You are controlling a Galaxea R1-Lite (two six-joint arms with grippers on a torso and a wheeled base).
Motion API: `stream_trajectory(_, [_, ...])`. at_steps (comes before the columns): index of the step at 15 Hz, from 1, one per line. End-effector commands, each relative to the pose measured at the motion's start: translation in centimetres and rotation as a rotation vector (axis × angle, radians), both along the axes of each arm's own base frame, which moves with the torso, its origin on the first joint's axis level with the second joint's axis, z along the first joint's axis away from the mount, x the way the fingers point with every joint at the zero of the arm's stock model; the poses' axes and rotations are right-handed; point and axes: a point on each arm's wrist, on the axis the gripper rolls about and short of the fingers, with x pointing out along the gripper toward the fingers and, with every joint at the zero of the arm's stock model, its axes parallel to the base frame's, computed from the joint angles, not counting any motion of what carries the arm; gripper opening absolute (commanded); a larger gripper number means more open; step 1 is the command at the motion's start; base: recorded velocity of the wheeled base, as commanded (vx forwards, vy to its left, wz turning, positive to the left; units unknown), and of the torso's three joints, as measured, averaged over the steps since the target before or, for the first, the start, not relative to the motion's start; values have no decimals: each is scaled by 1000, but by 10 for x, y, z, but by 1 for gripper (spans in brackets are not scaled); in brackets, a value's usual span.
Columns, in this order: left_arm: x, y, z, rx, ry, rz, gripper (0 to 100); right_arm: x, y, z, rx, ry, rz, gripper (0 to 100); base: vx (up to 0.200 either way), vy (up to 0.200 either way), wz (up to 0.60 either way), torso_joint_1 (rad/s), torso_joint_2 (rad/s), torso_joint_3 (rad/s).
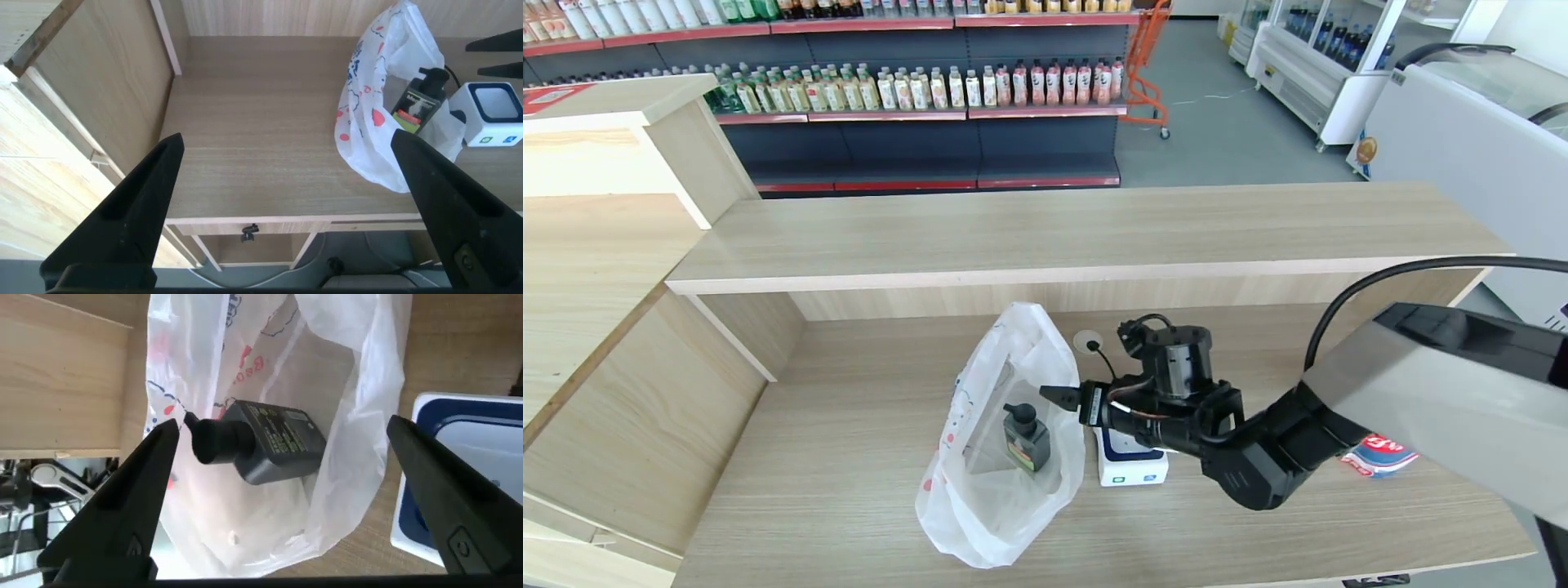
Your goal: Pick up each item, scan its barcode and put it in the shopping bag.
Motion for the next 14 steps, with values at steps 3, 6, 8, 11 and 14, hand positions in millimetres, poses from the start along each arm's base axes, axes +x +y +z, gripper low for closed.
stream_trajectory(3, [0,0,0,0,-1,0,100,-33,-75,56,65,43,-110,100,0,0,0,0,0,0])
stream_trajectory(6, [0,0,0,0,-1,0,100,-80,-143,89,-209,-202,-113,100,0,0,0,0,0,0])
stream_trajectory(8, [0,0,0,0,-1,0,100,-94,-155,101,-229,-245,-139,100,0,0,0,0,0,0])
stream_trajectory(11, [0,0,0,0,-1,0,100,-128,-196,107,-249,-246,-329,100,0,0,0,0,0,0])
stream_trajectory(14, [0,0,0,0,-1,0,100,-142,-204,117,-139,-192,-404,100,0,0,0,0,0,0])
